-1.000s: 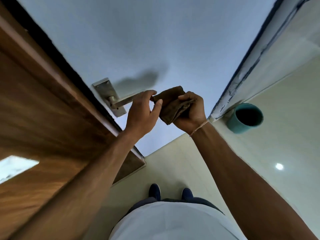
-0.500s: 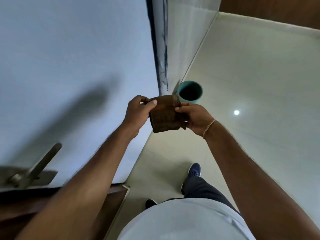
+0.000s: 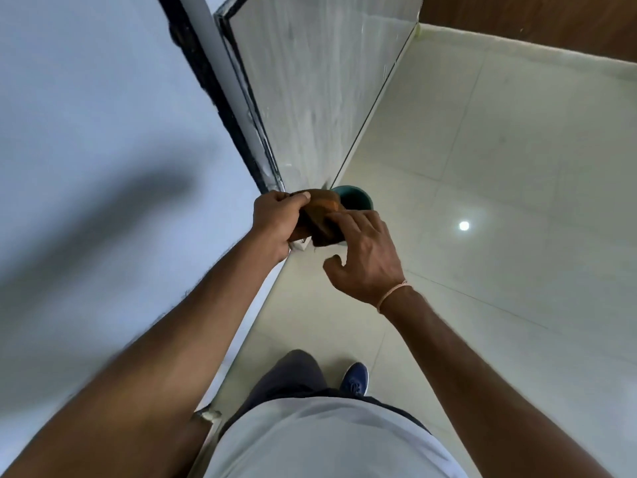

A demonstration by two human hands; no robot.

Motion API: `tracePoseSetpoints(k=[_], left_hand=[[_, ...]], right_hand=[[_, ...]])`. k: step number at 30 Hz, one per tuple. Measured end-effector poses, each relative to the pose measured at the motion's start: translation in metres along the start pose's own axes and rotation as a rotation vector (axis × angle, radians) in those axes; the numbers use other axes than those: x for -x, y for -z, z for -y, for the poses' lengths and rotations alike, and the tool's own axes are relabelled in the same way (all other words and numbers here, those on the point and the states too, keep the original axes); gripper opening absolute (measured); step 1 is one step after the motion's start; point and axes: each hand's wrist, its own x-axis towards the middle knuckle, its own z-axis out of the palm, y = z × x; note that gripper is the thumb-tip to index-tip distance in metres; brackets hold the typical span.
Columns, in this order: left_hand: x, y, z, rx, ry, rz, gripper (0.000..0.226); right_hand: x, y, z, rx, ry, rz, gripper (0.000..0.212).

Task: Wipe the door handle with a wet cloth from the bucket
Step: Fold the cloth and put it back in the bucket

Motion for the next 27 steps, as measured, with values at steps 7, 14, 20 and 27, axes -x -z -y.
tracePoseSetpoints(k=[7, 14, 20, 27], left_hand=[[-0.075, -0.059, -0.039, 0.155, 0.175, 0.091, 0.011], [-0.185, -0.104, -0.045, -0.084, 0.084, 0.194, 0.009], [-0.262, -0.143, -0.028, -0.109, 0.136, 0.24, 0.016], [-0.343, -0.188, 0.061, -0.155, 0.241, 0.004, 0.018]], right_hand=[[-0.092, -0.008, -0.074, -0.107, -0.191, -0.012, 0.036], [-0.203, -0.005, -0.149, -0.533, -0.577, 0.098, 0.033], [-0.267, -0.039, -0.22, -0.578, -0.787, 0.164, 0.055], [-0.292, -0.143, -0.308, -0.394, -0.923, 0.339, 0.058]])
